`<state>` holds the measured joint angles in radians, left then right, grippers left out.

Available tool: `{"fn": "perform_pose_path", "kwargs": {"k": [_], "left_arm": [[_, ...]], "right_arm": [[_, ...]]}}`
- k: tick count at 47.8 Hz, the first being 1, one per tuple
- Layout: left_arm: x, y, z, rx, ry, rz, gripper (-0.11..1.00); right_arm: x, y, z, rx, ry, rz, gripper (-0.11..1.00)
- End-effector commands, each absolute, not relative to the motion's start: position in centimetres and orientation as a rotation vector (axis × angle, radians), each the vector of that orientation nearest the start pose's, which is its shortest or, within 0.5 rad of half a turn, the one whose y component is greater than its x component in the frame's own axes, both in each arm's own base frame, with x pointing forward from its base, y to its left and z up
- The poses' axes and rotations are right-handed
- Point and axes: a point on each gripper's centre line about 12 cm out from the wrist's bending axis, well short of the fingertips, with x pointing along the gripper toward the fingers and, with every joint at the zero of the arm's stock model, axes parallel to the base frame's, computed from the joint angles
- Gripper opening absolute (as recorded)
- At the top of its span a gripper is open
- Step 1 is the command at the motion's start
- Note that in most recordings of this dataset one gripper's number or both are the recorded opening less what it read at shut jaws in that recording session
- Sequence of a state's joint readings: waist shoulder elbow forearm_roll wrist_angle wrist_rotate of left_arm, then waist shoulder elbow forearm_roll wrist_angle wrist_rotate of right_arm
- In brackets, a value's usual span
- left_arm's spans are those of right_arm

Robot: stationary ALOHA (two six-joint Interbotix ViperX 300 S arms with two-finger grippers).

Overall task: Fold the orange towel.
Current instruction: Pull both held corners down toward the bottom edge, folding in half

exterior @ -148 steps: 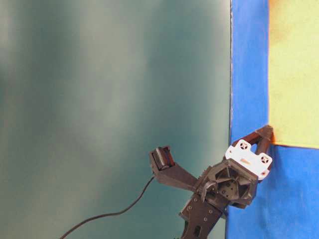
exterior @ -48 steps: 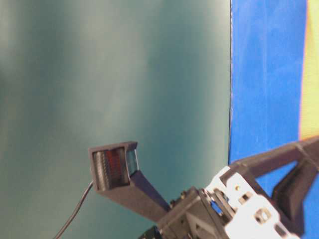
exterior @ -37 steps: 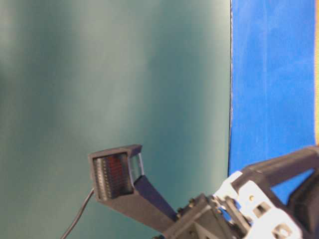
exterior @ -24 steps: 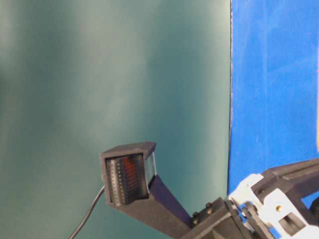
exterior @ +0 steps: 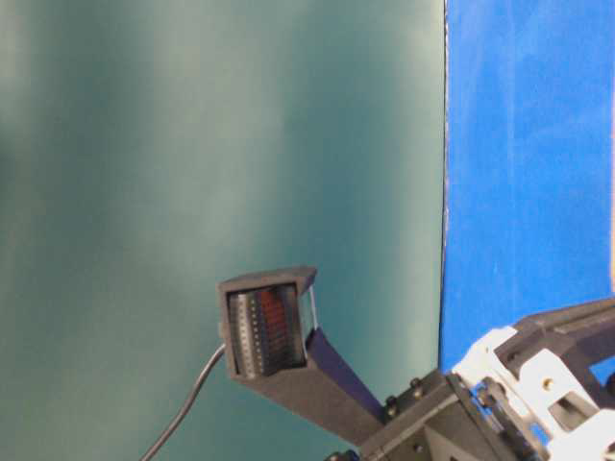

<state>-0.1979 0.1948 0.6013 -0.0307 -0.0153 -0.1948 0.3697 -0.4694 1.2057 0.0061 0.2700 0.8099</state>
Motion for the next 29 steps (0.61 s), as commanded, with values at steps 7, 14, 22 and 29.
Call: {"fn": "perform_pose_path", "kwargs": {"k": [7, 14, 22, 29], "left_arm": [[40.6, -8.2, 13.0, -0.134, 0.747, -0.109, 0.5], [40.1, -7.7, 15.0, -0.117, 0.71, -0.115, 0.84], [39.6, -5.1, 15.7, -0.086, 0.693, -0.076, 0.78], [39.9, -2.6, 15.7, -0.078, 0.686, -0.027, 0.78]], "right_arm": [[19.8, 8.1, 13.6, 0.546, 1.015, -0.036, 0.46], [19.8, 7.8, 14.4, 0.492, 1.007, -0.029, 0.64], [19.7, 5.5, 15.5, 0.419, 0.992, -0.103, 0.61], [19.6, 2.3, 15.6, 0.373, 0.986, -0.231, 0.61]]}}
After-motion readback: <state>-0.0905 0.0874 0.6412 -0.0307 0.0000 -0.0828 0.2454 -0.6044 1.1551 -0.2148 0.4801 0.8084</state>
